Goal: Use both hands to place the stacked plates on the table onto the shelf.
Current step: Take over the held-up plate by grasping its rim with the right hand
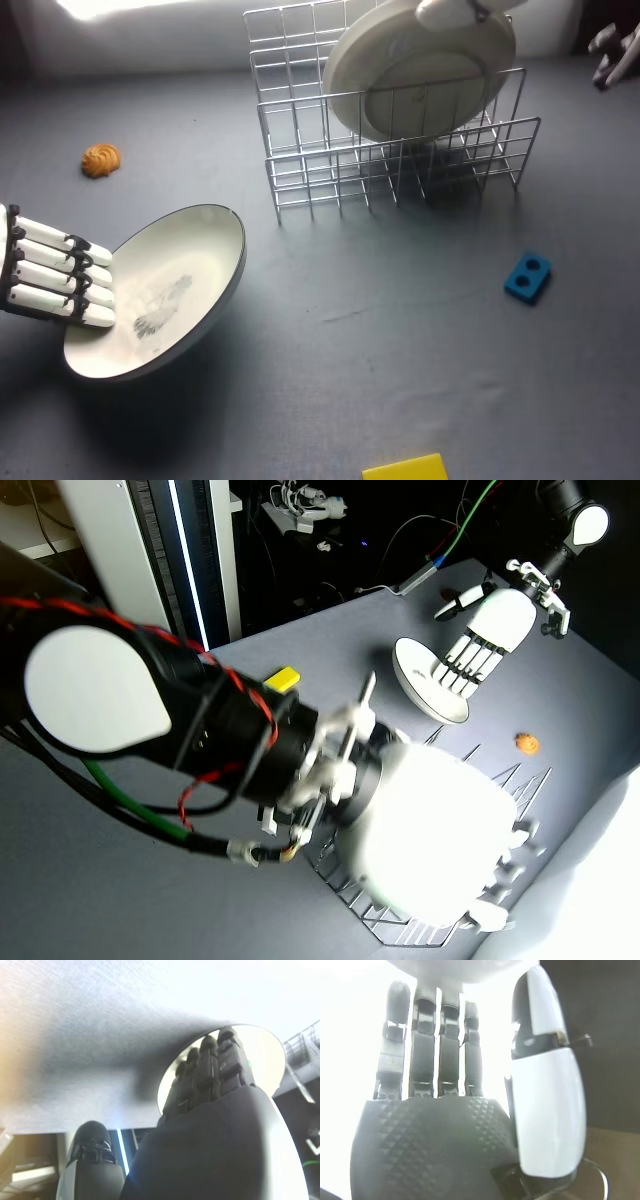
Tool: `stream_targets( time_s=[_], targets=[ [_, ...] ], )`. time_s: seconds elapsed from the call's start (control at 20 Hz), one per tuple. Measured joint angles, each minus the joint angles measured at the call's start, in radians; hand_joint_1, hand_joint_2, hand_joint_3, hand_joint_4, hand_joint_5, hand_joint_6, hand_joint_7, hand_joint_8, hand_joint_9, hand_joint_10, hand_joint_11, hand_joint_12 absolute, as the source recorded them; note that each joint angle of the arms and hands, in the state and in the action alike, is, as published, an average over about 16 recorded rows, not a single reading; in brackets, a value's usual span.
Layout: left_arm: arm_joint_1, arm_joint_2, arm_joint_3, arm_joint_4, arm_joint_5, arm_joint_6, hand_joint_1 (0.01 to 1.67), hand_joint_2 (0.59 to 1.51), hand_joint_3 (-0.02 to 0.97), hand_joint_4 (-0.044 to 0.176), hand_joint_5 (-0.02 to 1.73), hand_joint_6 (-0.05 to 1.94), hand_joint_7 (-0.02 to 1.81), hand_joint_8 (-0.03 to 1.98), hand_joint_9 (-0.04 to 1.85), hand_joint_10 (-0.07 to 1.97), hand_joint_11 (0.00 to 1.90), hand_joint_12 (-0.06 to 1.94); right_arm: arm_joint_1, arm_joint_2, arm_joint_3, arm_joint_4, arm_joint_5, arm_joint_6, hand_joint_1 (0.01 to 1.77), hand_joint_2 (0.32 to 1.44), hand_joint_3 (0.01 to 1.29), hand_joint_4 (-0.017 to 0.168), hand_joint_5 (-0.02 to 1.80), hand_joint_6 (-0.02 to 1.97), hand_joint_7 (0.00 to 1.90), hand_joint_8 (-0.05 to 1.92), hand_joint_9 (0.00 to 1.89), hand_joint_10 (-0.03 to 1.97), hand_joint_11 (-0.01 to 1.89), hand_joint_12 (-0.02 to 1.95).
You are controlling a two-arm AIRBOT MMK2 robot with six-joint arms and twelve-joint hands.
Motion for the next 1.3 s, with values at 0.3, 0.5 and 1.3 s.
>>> stream_targets(
  time_s=[0.3,0.5,1.3],
  targets=[
    [0.006,0.0,-0.003,-0.004,0.001,-0.002,0.02,1.083,0.021,-0.006,-0.01,-0.03,0.01,-0.01,0.01,0.01,0.01,-0.02,-0.001,-0.001,-0.138,-0.081,0.056,-0.248,1.11,0.98,0.01,0.0,0.21,0.02,0.23,0.01,0.22,0.02,0.07,0.45],
    [0.007,-0.001,-0.003,-0.005,0.001,-0.002,0.02,1.082,0.021,-0.006,-0.01,-0.03,0.02,-0.01,0.01,0.01,0.01,-0.02,-0.041,-0.031,-0.211,-0.113,0.068,-0.383,1.11,0.95,0.01,0.002,0.08,0.02,0.07,0.01,0.06,0.01,0.01,0.14],
    [0.007,-0.001,-0.003,-0.004,0.0,-0.002,0.02,1.077,0.021,-0.006,-0.01,-0.03,0.02,-0.01,0.01,0.01,0.01,-0.02,-0.224,-0.336,-0.121,0.061,0.009,-0.728,1.21,0.91,0.01,0.001,0.02,0.02,0.02,0.01,0.02,0.01,0.02,0.16]
  ],
)
